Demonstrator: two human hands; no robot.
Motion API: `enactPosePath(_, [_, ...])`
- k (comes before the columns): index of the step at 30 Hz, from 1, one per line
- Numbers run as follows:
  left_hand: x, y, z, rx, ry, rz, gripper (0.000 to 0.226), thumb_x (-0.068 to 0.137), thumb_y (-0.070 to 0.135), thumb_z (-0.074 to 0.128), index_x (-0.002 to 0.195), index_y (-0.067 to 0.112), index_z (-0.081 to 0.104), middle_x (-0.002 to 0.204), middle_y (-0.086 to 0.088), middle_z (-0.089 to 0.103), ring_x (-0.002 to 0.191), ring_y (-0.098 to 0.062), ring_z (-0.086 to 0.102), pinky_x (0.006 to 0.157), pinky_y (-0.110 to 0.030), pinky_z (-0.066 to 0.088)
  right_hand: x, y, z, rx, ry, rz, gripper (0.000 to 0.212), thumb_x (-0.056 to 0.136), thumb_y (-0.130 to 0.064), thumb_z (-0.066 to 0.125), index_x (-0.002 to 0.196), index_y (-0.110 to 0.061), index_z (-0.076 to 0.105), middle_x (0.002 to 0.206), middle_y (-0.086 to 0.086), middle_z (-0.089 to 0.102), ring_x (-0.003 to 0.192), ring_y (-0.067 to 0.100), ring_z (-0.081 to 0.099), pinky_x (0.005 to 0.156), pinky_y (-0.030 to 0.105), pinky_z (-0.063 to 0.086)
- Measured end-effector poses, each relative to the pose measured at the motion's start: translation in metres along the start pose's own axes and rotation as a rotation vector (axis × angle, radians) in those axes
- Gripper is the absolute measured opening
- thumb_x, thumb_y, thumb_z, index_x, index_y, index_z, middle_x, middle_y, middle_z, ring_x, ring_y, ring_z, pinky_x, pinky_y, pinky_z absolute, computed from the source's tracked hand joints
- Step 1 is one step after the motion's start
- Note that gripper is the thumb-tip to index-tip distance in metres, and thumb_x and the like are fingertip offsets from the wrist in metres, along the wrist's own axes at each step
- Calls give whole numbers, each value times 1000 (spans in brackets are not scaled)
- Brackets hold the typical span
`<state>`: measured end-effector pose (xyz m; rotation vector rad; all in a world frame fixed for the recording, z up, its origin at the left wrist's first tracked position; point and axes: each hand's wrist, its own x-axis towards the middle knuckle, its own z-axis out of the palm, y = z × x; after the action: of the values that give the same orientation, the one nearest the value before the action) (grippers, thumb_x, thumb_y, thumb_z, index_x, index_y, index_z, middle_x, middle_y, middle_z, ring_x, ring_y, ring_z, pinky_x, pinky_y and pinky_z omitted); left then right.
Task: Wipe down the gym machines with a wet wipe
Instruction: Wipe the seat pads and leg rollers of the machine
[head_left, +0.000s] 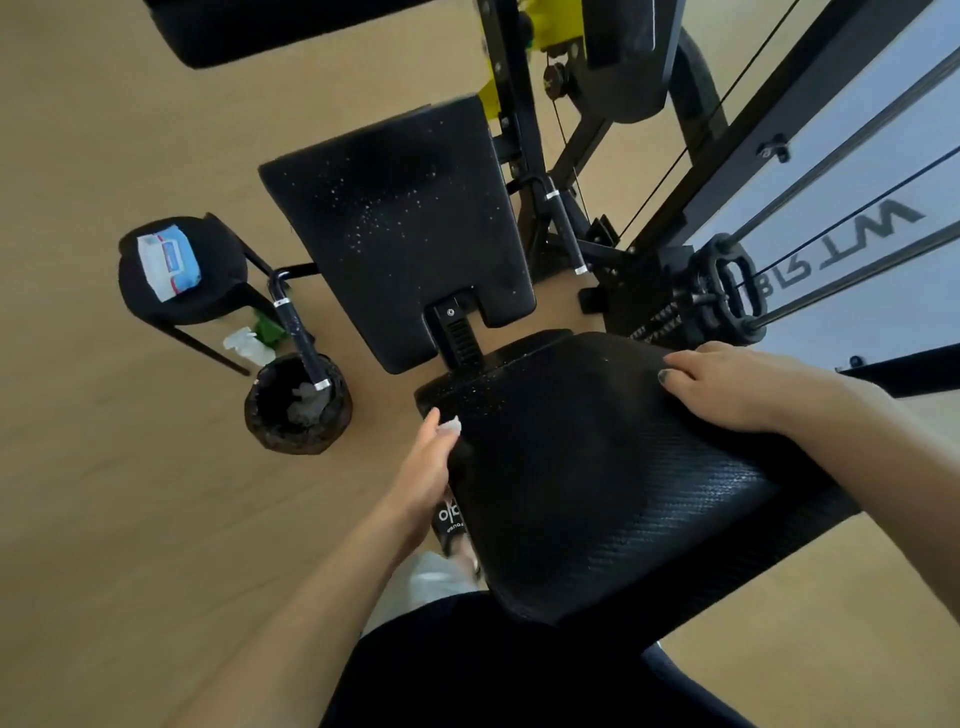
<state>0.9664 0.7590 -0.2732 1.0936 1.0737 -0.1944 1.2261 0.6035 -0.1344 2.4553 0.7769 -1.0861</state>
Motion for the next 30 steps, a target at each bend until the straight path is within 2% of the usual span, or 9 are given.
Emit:
enactPosePath(2, [-7, 3, 0, -61, 75, 74, 58, 107, 32, 41, 160, 34, 18, 158, 18, 26, 143, -5, 27, 115, -29, 26, 0, 1, 3, 1, 22, -4, 54, 107, -52, 24, 157, -33, 33, 160, 4, 36, 145, 30, 37, 114, 44, 32])
enactPosePath(5, [-28, 23, 10, 142, 39, 259, 52, 109, 23, 35, 160, 27, 23, 159, 20, 25, 143, 4, 23, 107, -8, 21, -1, 3, 3, -1, 50, -5, 54, 107, -53, 24, 157, -34, 31, 161, 1, 36, 146, 28, 37, 114, 46, 33])
enactPosePath(8, [-44, 45, 27, 493, -279, 293, 48, 108, 38, 34, 156, 41, 28, 155, 24, 33, 141, 1, 30, 117, -23, 24, -3, 4, 4, -10, 61, -18, 53, 107, -52, 23, 155, -34, 34, 158, 1, 39, 144, 27, 40, 112, 47, 35])
enactPosePath(11, [-38, 60, 25, 527, -285, 252, 36, 107, 31, 35, 139, 40, 49, 144, 19, 49, 131, -3, 44, 106, -26, 35, -4, 5, 4, -12, 73, -34, 51, 107, -50, 22, 152, -32, 39, 154, 2, 43, 140, 28, 43, 109, 46, 36])
enactPosePath(15, [-28, 64, 18, 743, -259, 314, 33, 108, 19, 37, 132, 25, 60, 157, 14, 38, 143, -6, 34, 114, -22, 25, -3, 5, 6, -15, 81, -44, 49, 107, -49, 23, 143, -29, 49, 145, 4, 49, 133, 29, 50, 105, 47, 39])
enactPosePath(20, [-33, 66, 24, 840, -453, 246, 46, 111, 28, 32, 157, 36, 30, 166, 18, 14, 153, -2, 8, 126, -31, 3, -2, 6, 9, -36, 99, -47, 49, 106, -50, 22, 134, -28, 56, 135, 3, 54, 125, 29, 55, 103, 47, 43])
enactPosePath(26, [-44, 86, 70, 785, -642, 329, 50, 112, 27, 29, 159, 38, 14, 162, 28, 7, 146, 13, -1, 114, -7, -4, 1, 4, 10, -57, 96, -36, 48, 105, -51, 22, 132, -29, 56, 131, 1, 54, 125, 28, 54, 100, 47, 43])
enactPosePath(28, [-33, 84, 72, 821, -645, 347, 50, 112, 26, 26, 159, 36, 11, 163, 26, 5, 147, 12, -4, 109, -3, -6, 2, 3, 10, -62, 80, -30, 47, 105, -51, 22, 130, -30, 55, 130, 0, 53, 126, 28, 53, 96, 46, 43])
enactPosePath(30, [-11, 76, 60, 874, -562, 345, 50, 113, 27, 22, 160, 34, 8, 166, 22, 3, 150, 5, -5, 117, -14, -9, 2, 3, 9, -72, 65, -34, 46, 106, -51, 21, 128, -29, 54, 128, 1, 52, 124, 28, 53, 94, 45, 42])
